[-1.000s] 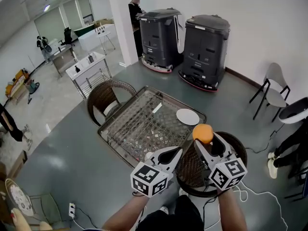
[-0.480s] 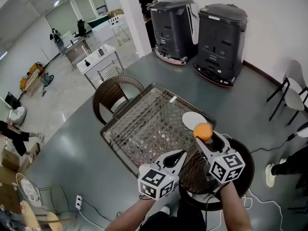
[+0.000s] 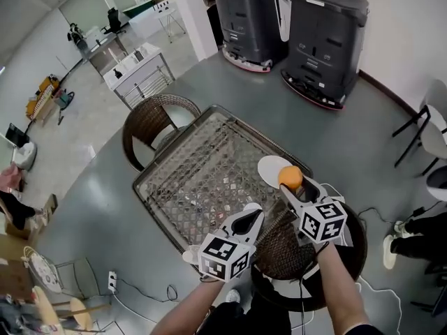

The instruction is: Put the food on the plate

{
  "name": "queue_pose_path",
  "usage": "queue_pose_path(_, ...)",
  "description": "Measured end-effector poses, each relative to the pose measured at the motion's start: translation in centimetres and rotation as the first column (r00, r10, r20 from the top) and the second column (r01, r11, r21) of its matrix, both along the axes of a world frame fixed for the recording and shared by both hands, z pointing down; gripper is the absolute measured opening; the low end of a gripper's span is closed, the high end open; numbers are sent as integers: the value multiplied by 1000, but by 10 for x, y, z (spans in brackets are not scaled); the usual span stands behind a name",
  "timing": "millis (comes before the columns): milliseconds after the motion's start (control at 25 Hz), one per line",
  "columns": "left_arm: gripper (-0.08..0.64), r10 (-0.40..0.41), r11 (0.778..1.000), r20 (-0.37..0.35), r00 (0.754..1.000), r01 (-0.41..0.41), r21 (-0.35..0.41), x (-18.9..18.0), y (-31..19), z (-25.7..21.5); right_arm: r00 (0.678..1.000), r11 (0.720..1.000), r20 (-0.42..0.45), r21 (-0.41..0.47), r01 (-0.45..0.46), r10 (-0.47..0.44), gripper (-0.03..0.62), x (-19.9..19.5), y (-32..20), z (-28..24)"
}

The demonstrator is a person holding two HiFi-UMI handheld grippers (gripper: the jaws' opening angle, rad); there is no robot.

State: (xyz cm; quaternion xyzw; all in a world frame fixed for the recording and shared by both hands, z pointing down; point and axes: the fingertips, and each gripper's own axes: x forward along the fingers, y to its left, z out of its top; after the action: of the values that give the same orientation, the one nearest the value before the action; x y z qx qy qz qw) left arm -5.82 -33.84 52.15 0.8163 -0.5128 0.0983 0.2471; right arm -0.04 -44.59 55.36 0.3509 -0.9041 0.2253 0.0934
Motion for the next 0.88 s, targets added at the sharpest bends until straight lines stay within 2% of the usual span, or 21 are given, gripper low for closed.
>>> queue_pose_path(440, 8, -43, 995, -5, 999, 42, -94, -7, -30, 52, 982, 995, -179, -91, 41, -57, 282, -9, -53, 104)
queue_pose_path(880, 8, -52, 987, -7, 999, 50, -149, -2, -36, 81, 987, 971, -129, -230, 60, -92, 282, -29, -60, 157)
